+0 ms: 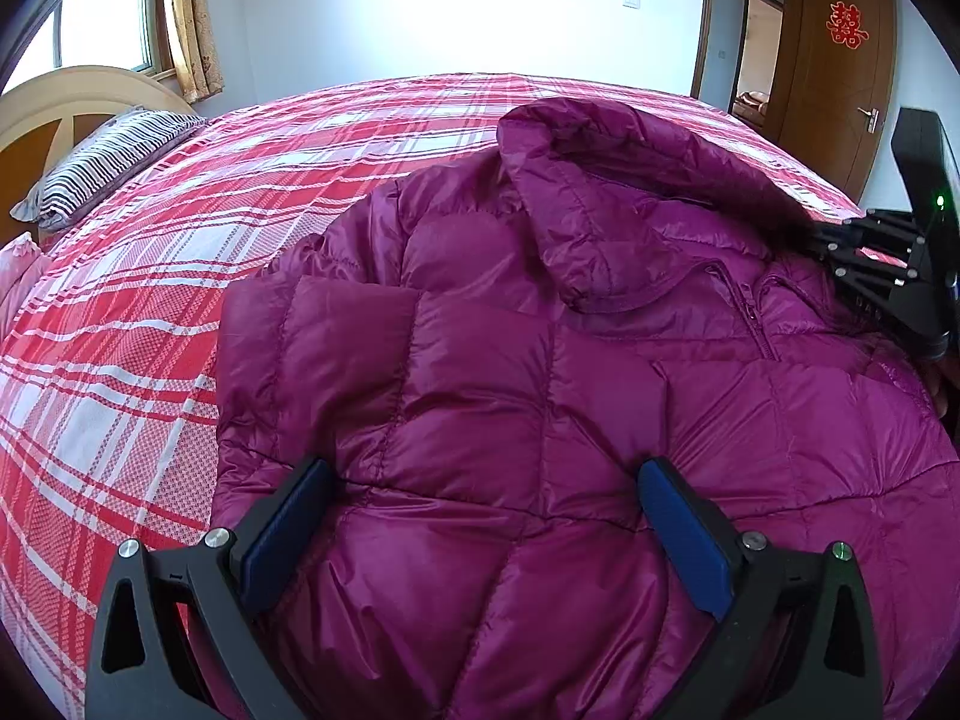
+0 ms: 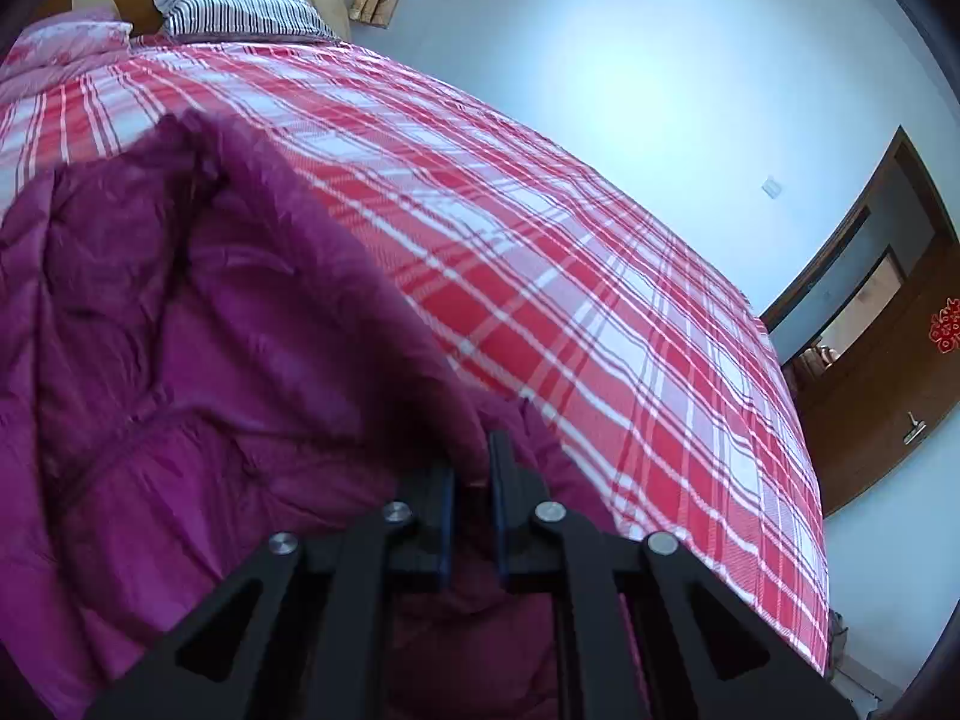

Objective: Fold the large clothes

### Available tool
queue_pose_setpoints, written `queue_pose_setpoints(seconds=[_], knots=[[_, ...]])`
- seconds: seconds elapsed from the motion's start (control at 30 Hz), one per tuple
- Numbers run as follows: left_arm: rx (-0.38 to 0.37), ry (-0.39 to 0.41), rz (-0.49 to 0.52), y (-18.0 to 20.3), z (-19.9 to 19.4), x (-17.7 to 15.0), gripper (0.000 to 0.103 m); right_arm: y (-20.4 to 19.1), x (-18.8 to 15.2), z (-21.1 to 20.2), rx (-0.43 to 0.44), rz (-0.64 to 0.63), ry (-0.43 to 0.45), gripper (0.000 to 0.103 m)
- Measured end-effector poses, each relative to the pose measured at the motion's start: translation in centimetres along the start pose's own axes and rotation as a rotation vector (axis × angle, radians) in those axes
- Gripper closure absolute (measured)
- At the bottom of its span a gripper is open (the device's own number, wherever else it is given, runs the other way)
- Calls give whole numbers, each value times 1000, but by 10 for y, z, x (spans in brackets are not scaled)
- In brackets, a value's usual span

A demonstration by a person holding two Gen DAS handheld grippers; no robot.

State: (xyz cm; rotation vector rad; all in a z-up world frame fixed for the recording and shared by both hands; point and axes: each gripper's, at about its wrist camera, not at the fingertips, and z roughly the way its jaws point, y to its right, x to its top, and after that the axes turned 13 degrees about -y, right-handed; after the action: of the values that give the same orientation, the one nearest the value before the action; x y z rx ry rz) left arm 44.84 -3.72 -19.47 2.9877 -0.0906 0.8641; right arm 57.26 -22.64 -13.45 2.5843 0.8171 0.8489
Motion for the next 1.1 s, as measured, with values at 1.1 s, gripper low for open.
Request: queue_pose_setpoints(seconds=[1.1], knots=[[61, -116, 3, -3, 47, 139, 1, 0, -9, 16, 14, 56, 25, 91]])
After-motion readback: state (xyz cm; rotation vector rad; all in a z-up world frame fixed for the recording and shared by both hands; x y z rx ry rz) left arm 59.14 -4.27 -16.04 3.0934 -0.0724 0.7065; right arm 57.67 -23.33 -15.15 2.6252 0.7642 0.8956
